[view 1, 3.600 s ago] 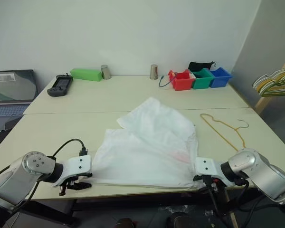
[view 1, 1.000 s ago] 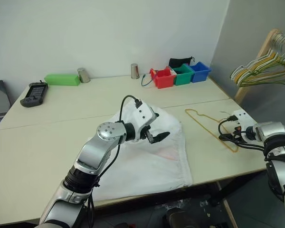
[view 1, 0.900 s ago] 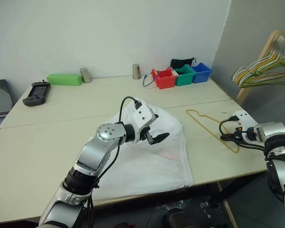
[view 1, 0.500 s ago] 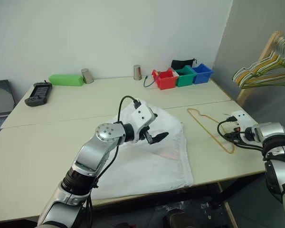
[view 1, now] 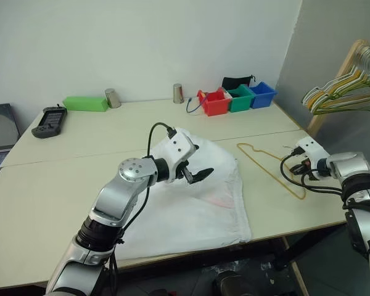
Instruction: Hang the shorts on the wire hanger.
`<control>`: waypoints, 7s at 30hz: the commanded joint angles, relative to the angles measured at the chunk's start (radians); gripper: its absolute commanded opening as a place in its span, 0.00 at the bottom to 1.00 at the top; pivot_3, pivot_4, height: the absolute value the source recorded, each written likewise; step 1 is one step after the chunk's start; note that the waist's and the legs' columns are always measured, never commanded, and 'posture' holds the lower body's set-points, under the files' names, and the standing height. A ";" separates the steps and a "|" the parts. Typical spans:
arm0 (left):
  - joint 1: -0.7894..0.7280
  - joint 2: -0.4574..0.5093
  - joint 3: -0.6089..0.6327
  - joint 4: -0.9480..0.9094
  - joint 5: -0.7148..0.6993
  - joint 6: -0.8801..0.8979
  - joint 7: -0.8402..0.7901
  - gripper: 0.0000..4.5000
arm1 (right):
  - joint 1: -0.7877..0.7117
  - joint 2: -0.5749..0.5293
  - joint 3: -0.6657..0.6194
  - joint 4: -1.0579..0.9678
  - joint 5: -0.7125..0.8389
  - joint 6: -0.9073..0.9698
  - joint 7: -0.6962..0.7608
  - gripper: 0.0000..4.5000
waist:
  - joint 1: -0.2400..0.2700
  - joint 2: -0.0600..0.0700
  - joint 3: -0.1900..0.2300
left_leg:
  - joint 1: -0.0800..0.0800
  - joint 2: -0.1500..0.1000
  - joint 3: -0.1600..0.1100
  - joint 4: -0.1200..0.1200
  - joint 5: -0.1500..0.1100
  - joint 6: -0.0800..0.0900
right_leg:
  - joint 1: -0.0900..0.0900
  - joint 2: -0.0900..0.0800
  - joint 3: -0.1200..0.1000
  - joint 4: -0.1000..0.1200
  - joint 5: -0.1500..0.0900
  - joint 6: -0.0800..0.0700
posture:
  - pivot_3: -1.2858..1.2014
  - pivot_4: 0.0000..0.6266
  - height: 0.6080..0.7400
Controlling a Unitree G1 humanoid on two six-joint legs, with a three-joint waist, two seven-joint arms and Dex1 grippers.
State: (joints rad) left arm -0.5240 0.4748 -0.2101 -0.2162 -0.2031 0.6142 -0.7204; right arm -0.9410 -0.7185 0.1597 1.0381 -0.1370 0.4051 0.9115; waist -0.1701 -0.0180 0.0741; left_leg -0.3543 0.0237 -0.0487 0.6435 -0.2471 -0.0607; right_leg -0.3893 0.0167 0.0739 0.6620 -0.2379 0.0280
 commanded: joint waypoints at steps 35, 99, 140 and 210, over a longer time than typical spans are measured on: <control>-0.064 -0.007 0.101 0.027 -0.069 0.005 0.022 1.00 | 0.114 -0.092 -0.028 -0.071 0.029 0.097 0.150 0.57 | 0.001 0.001 0.002 | -0.005 0.000 0.000 0.000 0.000 0.000 | -0.003 0.000 -0.001 -0.003 0.000 0.000 | 0.48 0.07 1.00; -0.232 0.084 0.235 0.332 -0.044 -0.155 0.032 1.00 | -0.057 -0.035 -0.045 -0.371 -0.082 -0.384 -0.253 0.01 | -0.009 0.005 0.003 | -0.011 -0.003 -0.002 -0.001 0.000 0.001 | -0.008 -0.001 0.001 -0.003 0.000 0.004 | 0.48 0.00 1.00; -0.646 0.154 0.043 1.270 0.234 -0.712 -0.621 1.00 | 0.068 -0.020 -0.033 -0.769 -0.091 -0.998 -0.285 0.01 | -0.050 0.004 0.003 | -0.012 -0.003 -0.002 0.000 0.000 0.001 | -0.010 0.000 0.002 0.001 -0.001 0.003 | 0.45 0.00 1.00; -0.428 0.169 -0.081 1.037 0.609 -1.099 0.036 0.00 | 0.097 -0.037 0.045 -0.878 -0.045 -0.365 0.064 1.00 | -0.024 0.004 0.003 | -0.013 -0.002 -0.002 0.001 0.000 0.001 | -0.014 0.000 0.002 0.005 0.000 0.004 | 0.47 0.01 1.00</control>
State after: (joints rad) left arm -0.9421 0.6163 -0.3080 0.8529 0.4048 -0.4853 -0.7090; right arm -0.8088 -0.7538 0.2356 0.1737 -0.2040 0.0339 0.9629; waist -0.1945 -0.0137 0.0771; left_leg -0.3675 0.0216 -0.0503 0.6443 -0.2470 -0.0595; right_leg -0.4033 0.0163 0.0758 0.6669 -0.2382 0.0318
